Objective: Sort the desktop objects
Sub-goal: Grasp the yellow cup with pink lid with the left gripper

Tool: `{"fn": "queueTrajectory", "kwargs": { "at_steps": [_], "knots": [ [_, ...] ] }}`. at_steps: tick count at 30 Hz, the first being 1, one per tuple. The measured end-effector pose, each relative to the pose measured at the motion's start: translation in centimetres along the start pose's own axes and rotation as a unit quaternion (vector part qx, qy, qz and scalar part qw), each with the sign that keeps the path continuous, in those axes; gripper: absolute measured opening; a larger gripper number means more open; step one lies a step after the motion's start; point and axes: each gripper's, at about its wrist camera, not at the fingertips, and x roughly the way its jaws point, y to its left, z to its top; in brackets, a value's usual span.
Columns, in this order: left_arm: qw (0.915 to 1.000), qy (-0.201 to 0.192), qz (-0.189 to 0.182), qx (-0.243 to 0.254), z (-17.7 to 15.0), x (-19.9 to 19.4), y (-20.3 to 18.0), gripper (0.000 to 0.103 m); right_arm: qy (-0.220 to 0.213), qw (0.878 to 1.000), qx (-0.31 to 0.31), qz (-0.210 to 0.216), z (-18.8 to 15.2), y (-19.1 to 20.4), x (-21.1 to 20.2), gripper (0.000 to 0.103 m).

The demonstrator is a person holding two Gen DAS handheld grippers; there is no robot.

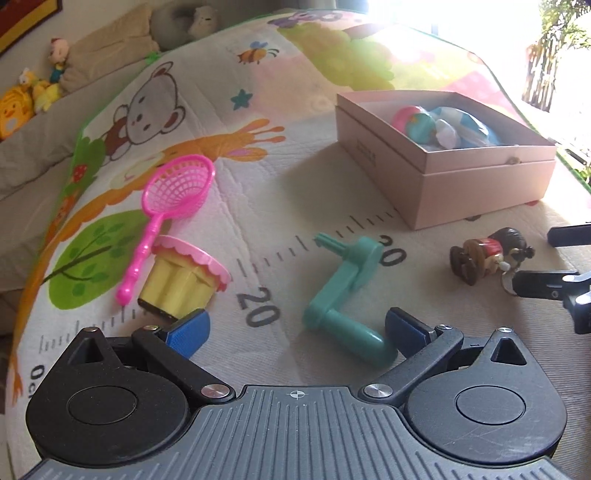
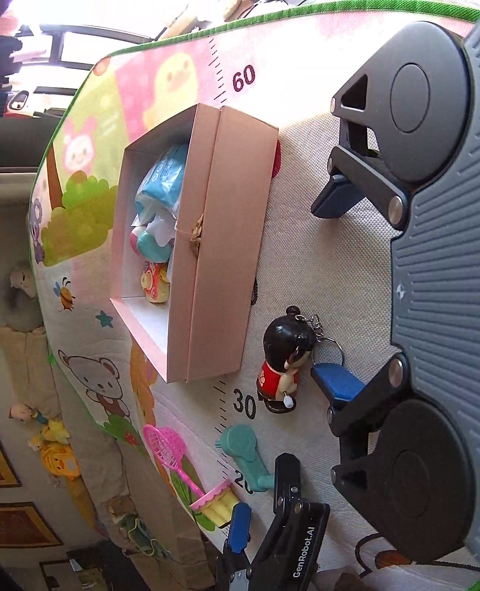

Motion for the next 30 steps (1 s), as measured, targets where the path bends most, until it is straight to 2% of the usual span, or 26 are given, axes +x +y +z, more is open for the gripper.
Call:
{"fn": "queueTrajectory", "kwargs": {
  "at_steps": [3, 5, 8, 12, 14, 21, 27, 30],
  "knots": [
    [0.9995, 0.006, 0.026, -0.018, 0.1, -0.1, 1.5, 0.103, -0.003, 1.0, 0.01, 0.001, -0.1, -0.2, -0.1, 0.093],
    [0.9994, 0.003, 0.004, -0.035, 0.2, -0.7, 2.0, 0.103, -0.006, 1.0, 0.025, -0.003, -0.1, -0.6, -0.2, 0.099],
    [0.9967, 0.002, -0.047, -0.067, 0.4, -1.2, 1.8, 0.103, -0.009, 0.999, 0.044, 0.0, -0.1, -1.1, -0.2, 0.099],
    [0.9906, 0.031, -0.07, -0.113, 1.2, 0.2, 0.9, 0.103, -0.011, 0.999, 0.042, -0.004, -0.1, -1.0, -0.1, 0.099],
    [0.9898, 0.035, -0.063, -0.123, 1.7, 0.9, 0.3, 0.103, -0.013, 0.999, 0.045, -0.006, -0.1, -1.0, -0.2, 0.099],
    [0.992, 0.039, -0.029, -0.116, 3.3, 2.4, -1.3, 0.103, -0.017, 0.998, 0.056, -0.012, -0.2, -1.2, -0.3, 0.1],
    [0.9958, 0.03, -0.017, -0.084, 2.9, 1.9, -1.7, 0.095, -0.017, 0.998, 0.061, -0.007, -0.2, -1.5, -0.3, 0.101],
    [0.9974, -0.005, -0.022, -0.068, 2.4, -0.4, -1.2, 0.097, -0.016, 0.998, 0.06, -0.008, -0.2, -1.4, -0.3, 0.101]
  ]
}}
